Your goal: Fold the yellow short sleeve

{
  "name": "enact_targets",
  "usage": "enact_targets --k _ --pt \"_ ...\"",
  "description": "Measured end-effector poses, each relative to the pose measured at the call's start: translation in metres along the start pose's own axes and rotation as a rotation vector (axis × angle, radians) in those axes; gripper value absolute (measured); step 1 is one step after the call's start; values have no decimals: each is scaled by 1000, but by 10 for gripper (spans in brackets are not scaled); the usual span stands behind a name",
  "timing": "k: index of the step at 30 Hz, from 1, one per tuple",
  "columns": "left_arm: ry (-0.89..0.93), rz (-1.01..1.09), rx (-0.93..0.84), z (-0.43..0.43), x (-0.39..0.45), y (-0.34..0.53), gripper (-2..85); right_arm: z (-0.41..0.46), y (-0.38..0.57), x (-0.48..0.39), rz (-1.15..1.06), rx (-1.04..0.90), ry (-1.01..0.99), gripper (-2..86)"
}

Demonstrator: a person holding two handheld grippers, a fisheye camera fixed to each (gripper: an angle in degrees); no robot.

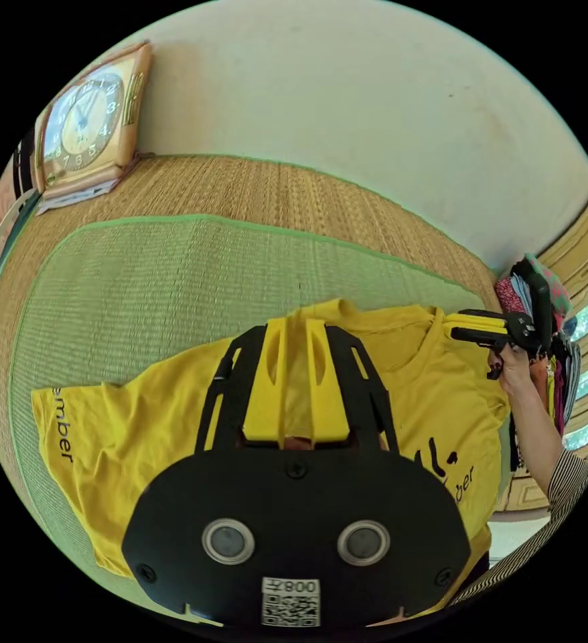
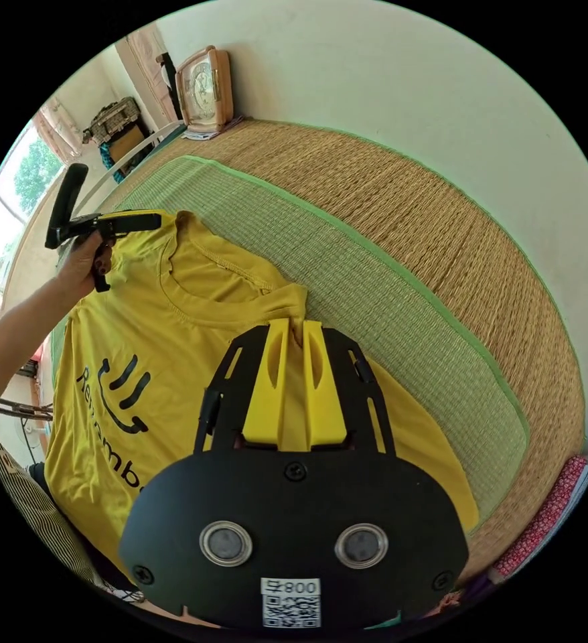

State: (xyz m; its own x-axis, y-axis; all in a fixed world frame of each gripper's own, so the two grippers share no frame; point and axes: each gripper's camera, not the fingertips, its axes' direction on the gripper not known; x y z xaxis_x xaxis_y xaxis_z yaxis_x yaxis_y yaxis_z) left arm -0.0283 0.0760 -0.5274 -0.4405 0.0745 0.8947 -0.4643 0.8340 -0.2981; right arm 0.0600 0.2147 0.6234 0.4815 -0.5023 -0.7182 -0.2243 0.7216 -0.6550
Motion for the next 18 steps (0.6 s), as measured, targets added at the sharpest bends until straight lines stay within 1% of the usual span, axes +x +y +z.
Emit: enact_targets --k 4,6,8,10,12,13,14,18 --pt "-17 36 45 -13 22 -8 12 -17 4 -11 -41 82 124 15" --pt "-21 60 131 -30 38 -15 9 -26 6 -14 -41 132 164 13" --pt "-50 57 174 -36 48 -22 8 -30 5 -14 -34 180 208 15" --pt "-71 53 154 -31 56 -29 9 -18 0 -12 -33 144 226 20" --pt "-121 37 66 -14 62 -36 12 6 -5 -3 -5 49 211 30" --pt "-129 20 54 -12 63 -37 14 20 -4 4 22 -27 178 38" --pt "-127 -6 61 -13 66 -36 18 25 1 10 45 -40 138 46" --pt "16 59 141 -30 82 -24 46 3 44 29 161 109 97 73"
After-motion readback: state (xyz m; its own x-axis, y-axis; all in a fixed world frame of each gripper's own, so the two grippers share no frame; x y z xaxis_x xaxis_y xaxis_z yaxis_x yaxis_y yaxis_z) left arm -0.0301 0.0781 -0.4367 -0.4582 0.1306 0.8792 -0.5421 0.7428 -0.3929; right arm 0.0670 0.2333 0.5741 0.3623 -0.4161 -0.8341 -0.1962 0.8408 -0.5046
